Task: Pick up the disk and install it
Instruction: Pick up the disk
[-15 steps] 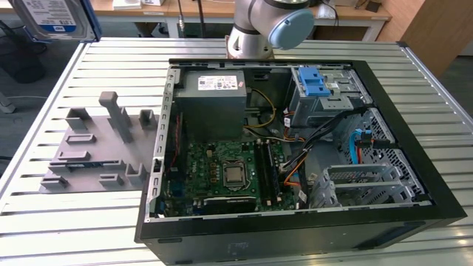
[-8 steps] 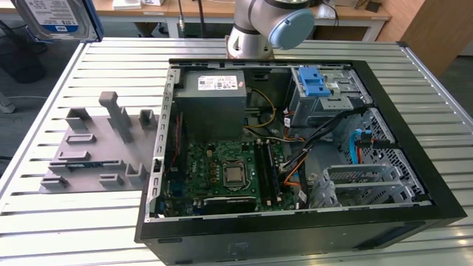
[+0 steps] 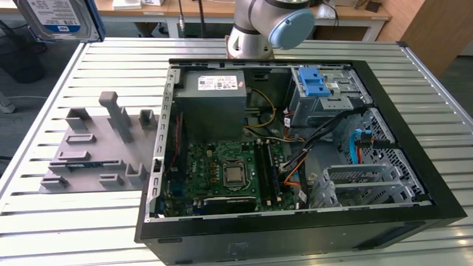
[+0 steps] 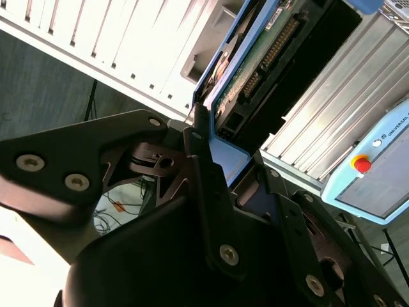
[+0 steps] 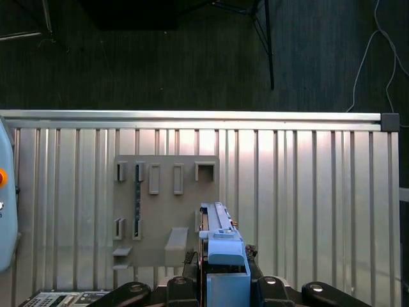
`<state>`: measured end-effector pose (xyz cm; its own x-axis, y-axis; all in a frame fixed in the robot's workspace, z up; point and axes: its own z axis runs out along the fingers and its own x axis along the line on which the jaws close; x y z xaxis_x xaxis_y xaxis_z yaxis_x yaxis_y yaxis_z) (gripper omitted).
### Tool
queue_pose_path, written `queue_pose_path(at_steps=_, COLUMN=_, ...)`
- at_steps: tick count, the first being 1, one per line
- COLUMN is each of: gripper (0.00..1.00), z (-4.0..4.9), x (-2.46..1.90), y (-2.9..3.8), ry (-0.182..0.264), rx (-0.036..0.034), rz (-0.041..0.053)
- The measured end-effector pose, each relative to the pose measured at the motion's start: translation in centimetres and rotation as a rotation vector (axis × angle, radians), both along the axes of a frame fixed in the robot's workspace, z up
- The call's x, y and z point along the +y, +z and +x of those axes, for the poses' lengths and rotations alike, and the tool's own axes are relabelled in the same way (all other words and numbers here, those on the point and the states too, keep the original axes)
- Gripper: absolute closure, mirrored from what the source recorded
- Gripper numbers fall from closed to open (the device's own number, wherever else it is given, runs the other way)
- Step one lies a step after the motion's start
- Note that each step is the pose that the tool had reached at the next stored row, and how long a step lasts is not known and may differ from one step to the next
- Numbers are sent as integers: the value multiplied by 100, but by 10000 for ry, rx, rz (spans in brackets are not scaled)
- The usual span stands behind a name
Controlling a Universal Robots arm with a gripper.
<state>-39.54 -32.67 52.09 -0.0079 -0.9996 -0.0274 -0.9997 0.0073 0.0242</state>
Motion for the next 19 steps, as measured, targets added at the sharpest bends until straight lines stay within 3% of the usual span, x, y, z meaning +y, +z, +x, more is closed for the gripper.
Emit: queue_pose_path(at_steps=19, gripper=64, z=98, x=0, y=0, ry=0, rx=0, rz=0)
